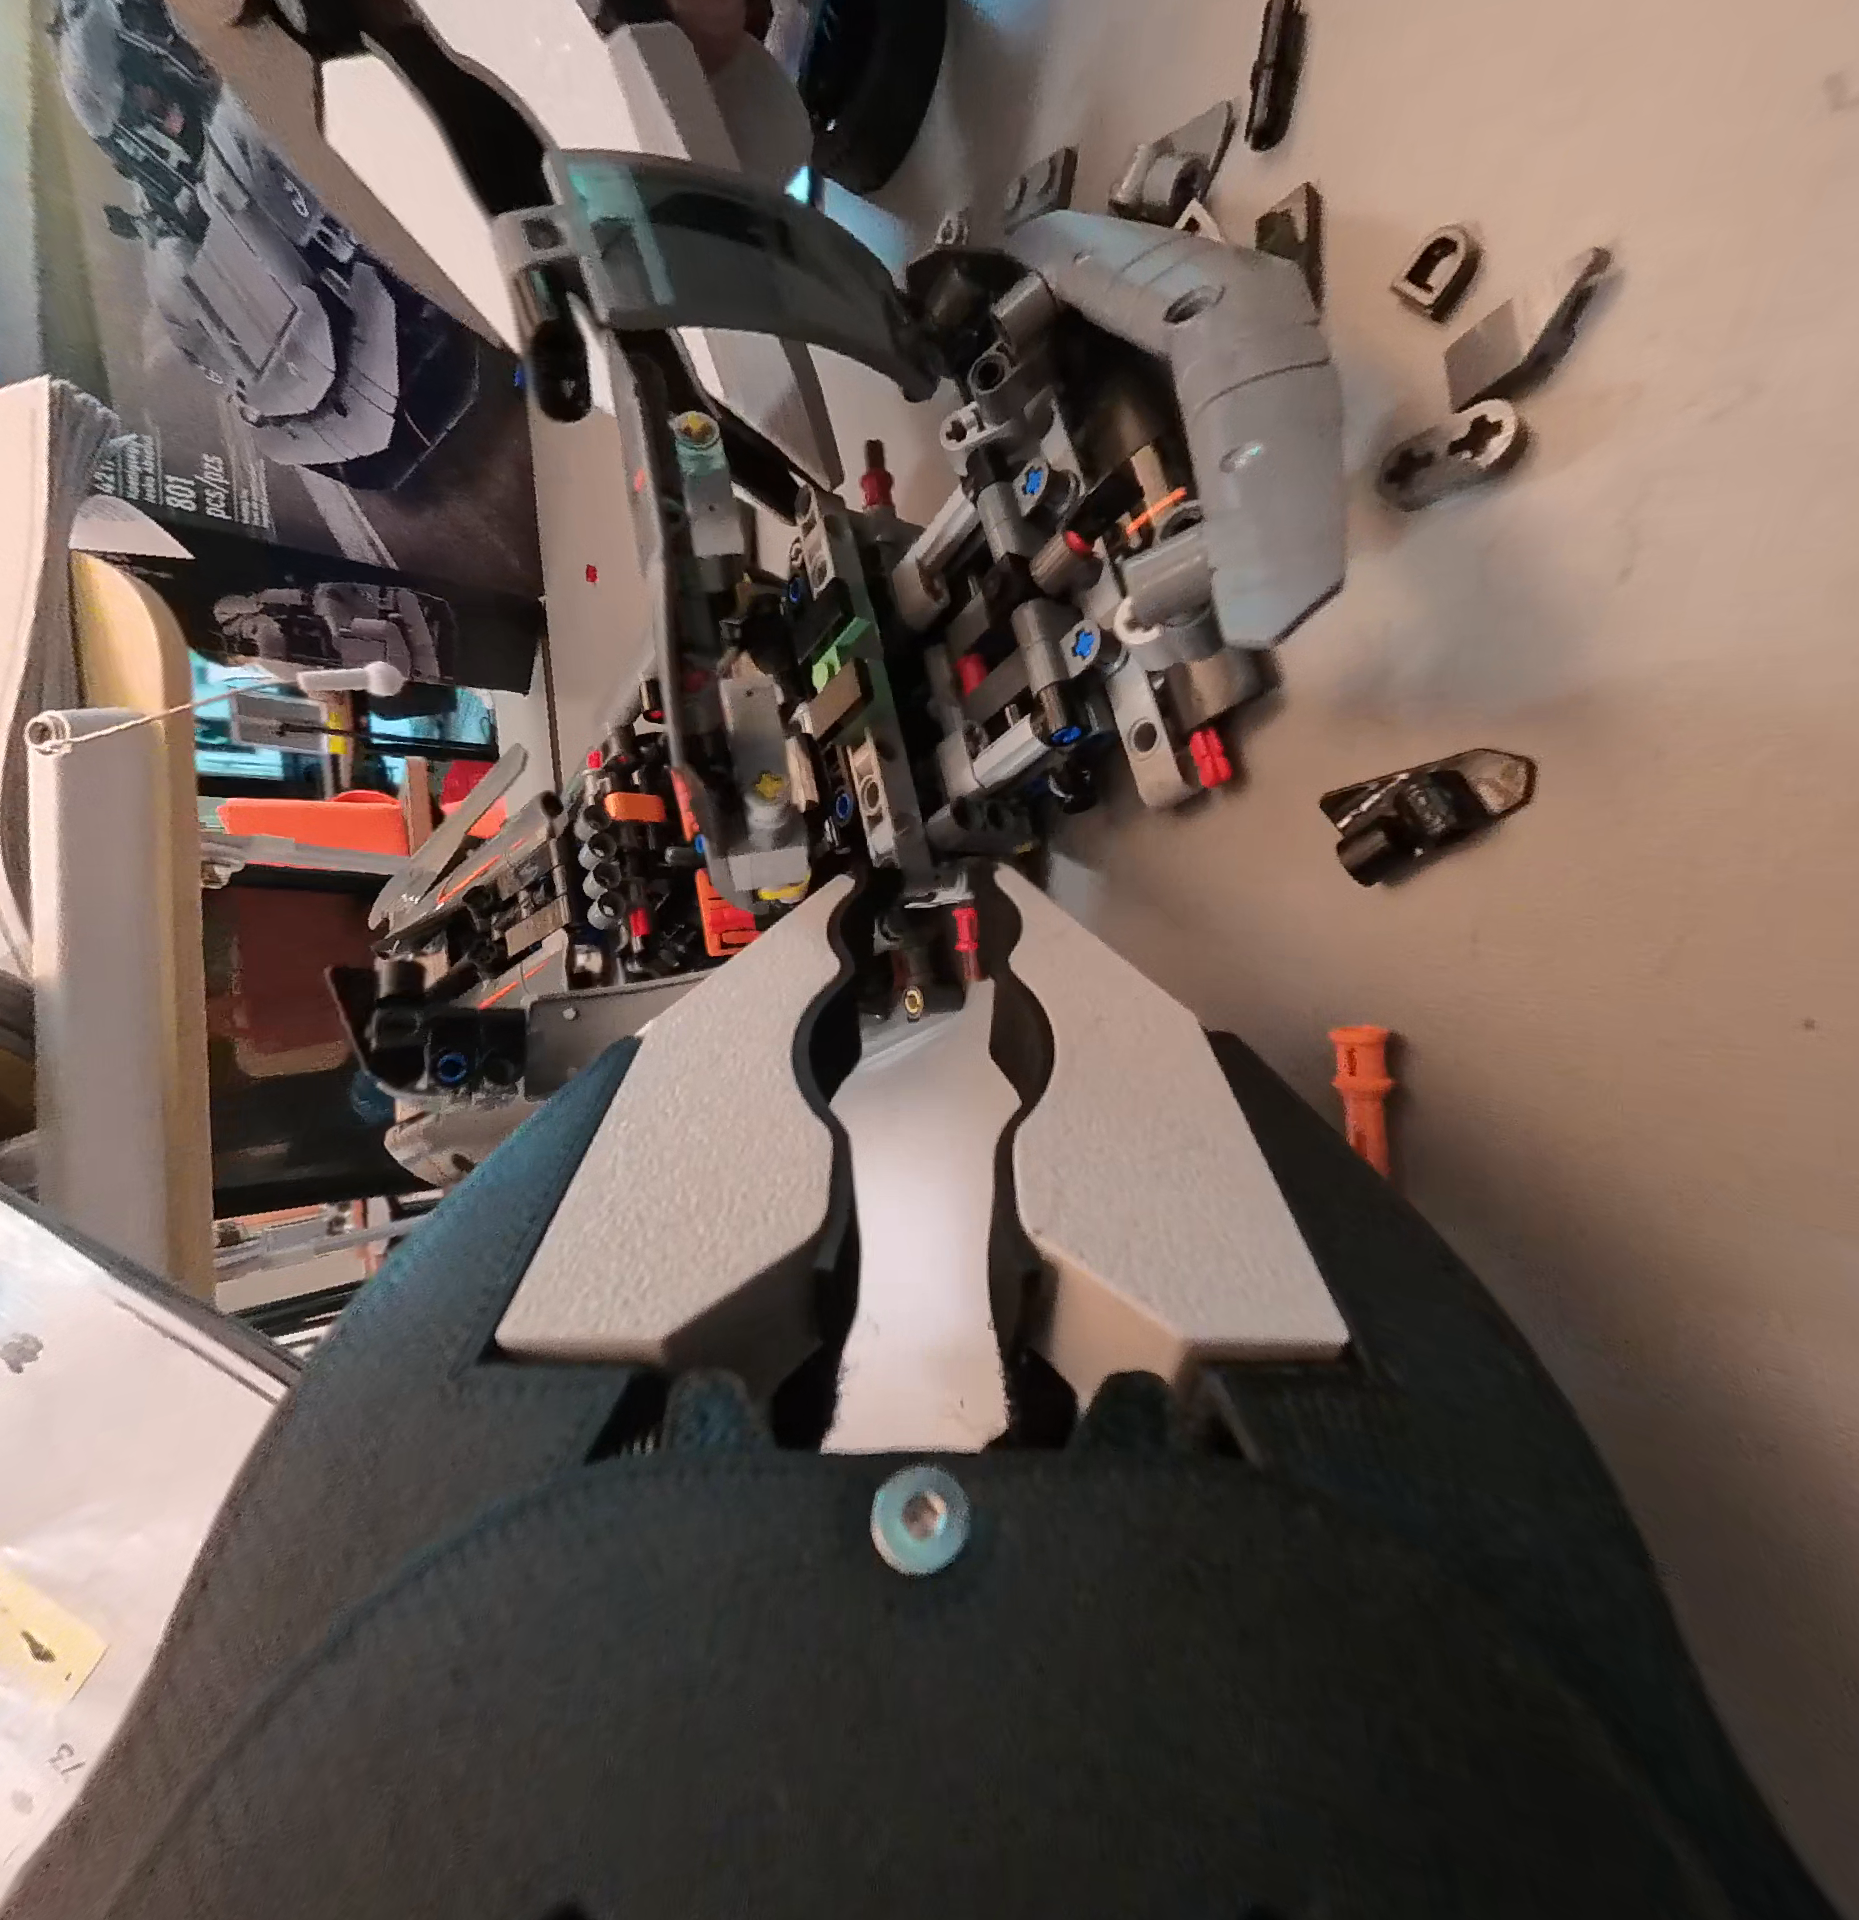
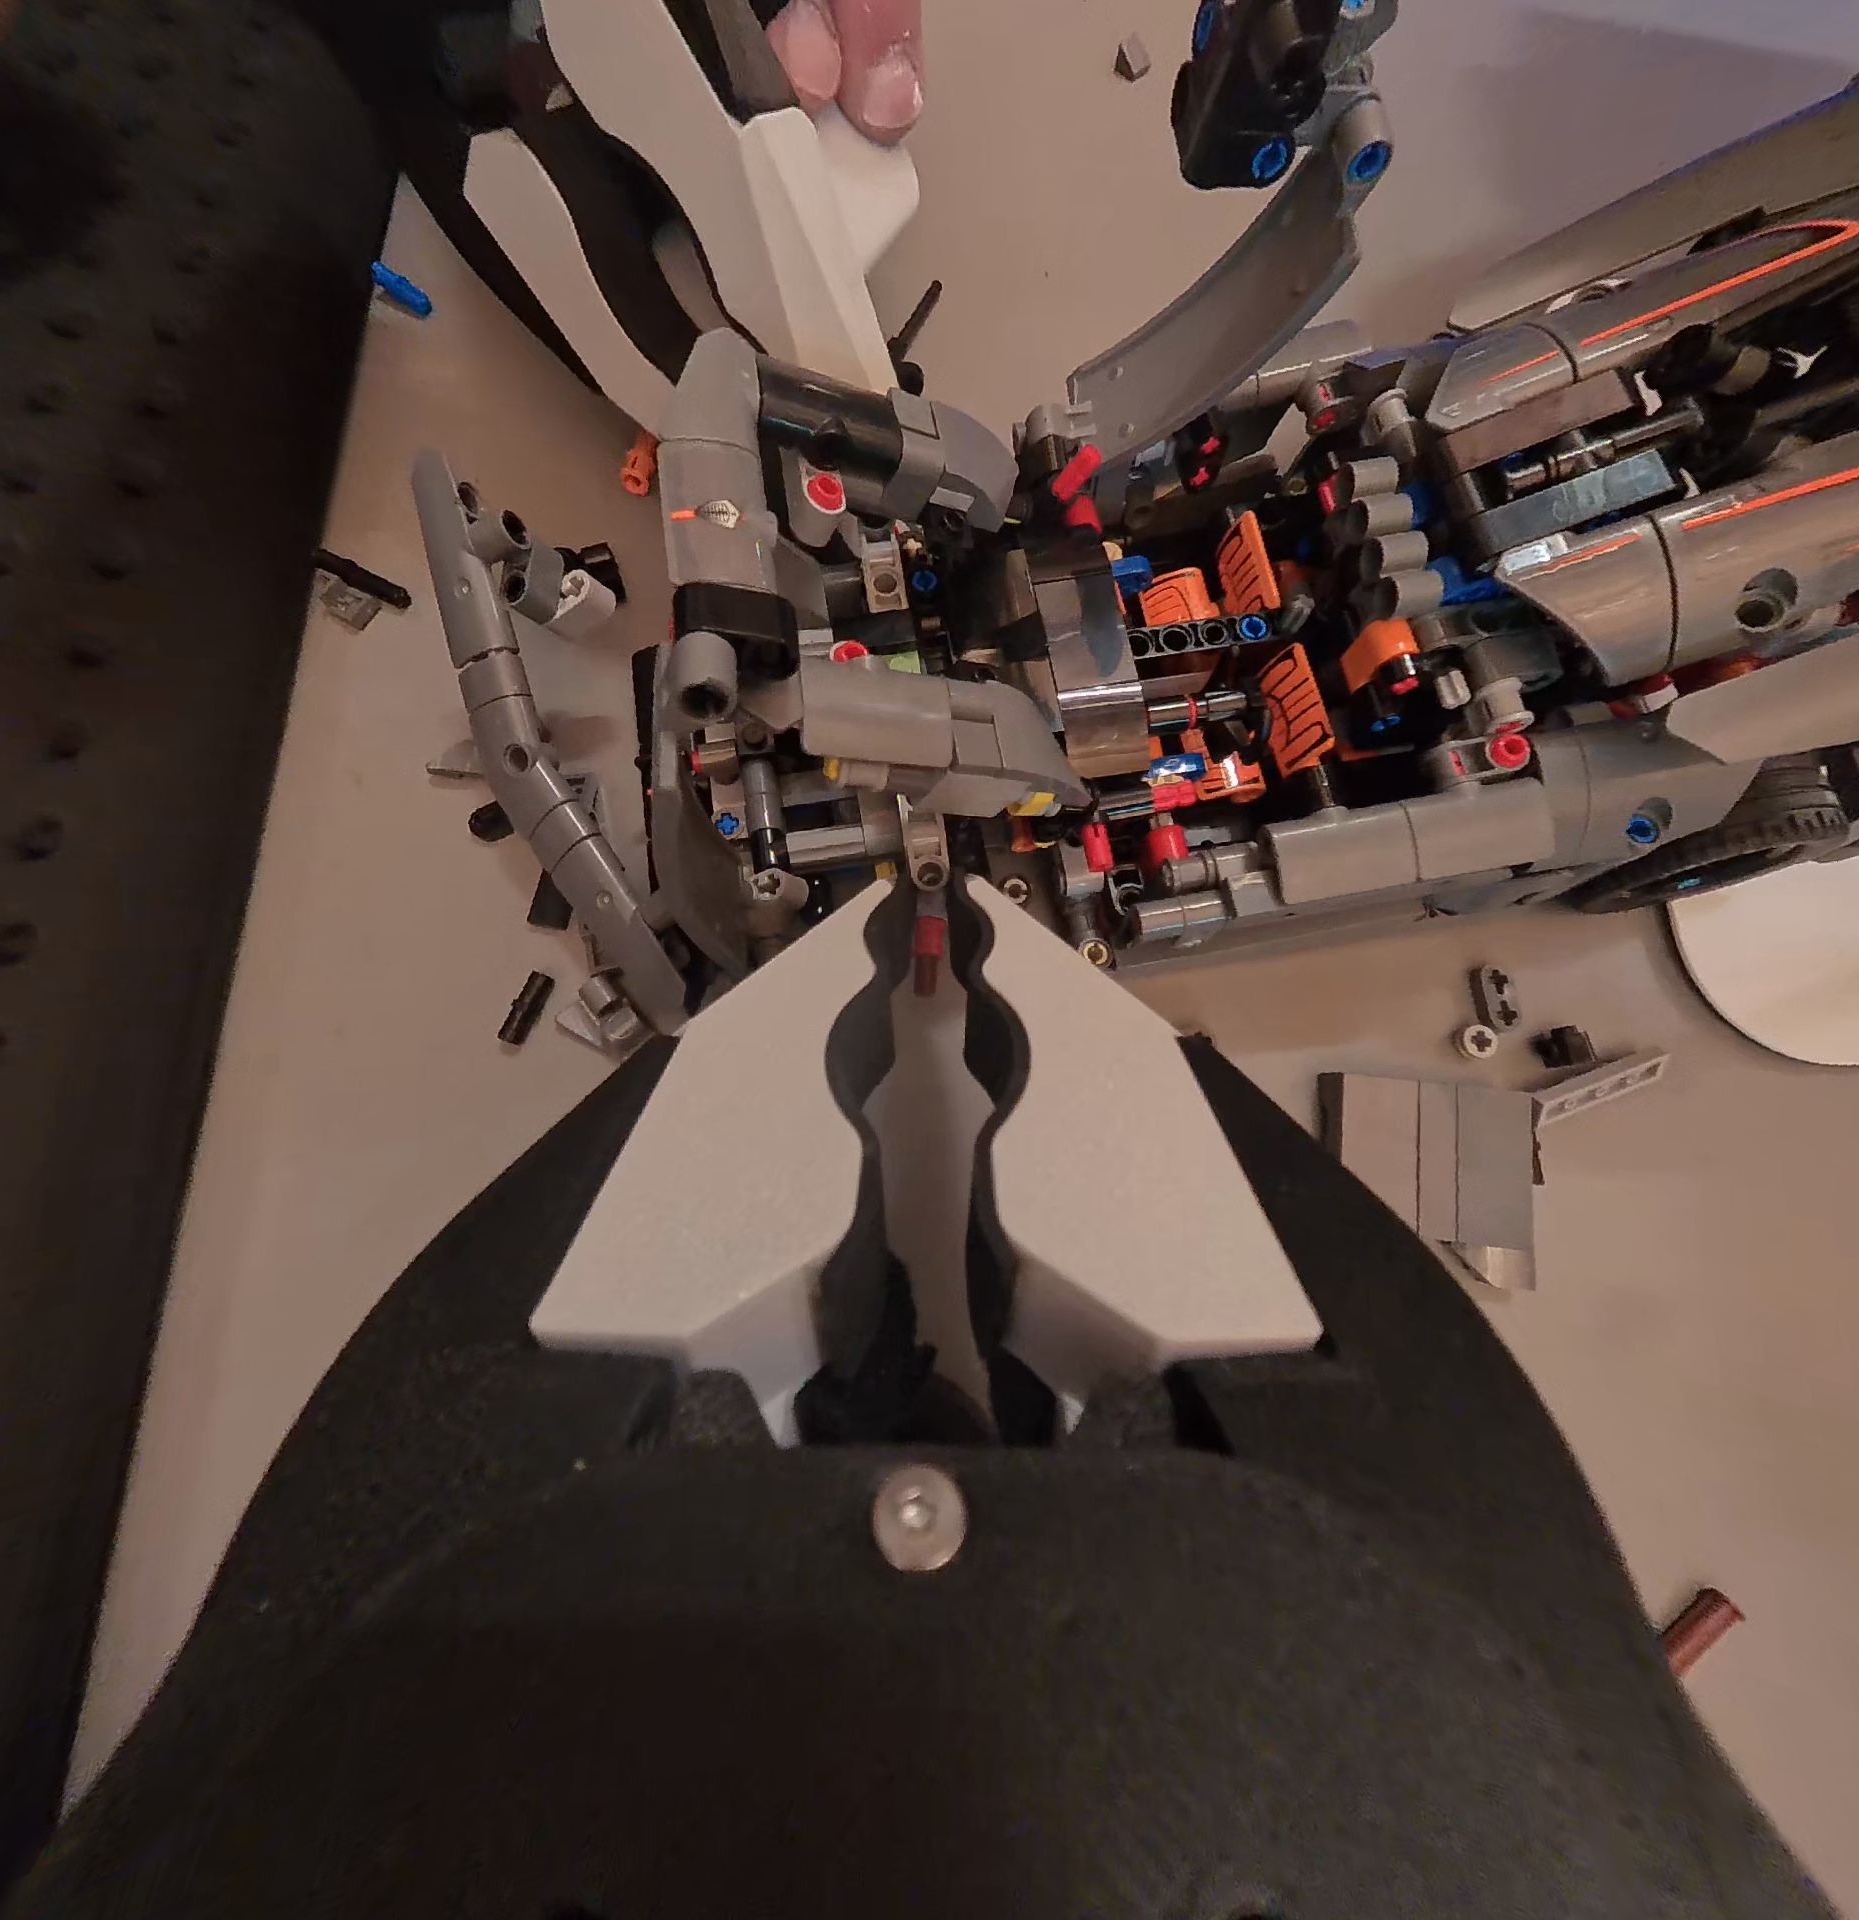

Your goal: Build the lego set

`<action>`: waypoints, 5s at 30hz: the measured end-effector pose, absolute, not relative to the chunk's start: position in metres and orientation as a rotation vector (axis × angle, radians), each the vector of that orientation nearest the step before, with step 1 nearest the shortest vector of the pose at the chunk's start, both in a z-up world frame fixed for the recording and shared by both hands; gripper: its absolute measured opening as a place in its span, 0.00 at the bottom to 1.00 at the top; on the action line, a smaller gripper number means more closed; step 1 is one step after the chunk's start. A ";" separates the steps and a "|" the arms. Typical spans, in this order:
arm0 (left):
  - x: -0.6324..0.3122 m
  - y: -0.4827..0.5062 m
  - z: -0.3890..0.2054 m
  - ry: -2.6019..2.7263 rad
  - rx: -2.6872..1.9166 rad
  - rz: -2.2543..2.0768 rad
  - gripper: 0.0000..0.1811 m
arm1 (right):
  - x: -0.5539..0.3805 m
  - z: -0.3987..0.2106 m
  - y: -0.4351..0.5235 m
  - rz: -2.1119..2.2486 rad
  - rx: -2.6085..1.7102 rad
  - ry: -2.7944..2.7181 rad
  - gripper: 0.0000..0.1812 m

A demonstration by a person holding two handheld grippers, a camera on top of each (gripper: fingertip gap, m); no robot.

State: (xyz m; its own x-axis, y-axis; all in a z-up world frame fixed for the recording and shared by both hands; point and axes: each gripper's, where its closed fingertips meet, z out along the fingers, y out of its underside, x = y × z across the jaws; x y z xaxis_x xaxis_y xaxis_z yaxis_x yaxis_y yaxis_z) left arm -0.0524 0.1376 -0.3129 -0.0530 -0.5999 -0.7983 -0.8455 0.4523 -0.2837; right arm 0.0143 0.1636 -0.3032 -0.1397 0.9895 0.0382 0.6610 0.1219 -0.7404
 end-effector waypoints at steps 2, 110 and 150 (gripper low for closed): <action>-0.052 0.138 -0.315 1.753 -1.239 0.346 0.11 | 0.014 -0.303 0.164 0.787 -1.592 -1.865 0.02; -0.049 0.150 -0.310 1.748 -1.154 0.380 0.13 | 0.015 -0.311 0.181 1.006 -2.026 -1.778 0.02; -0.043 0.134 -0.308 1.749 -1.084 0.403 0.04 | 0.016 -0.314 0.154 0.876 -1.661 -1.962 0.03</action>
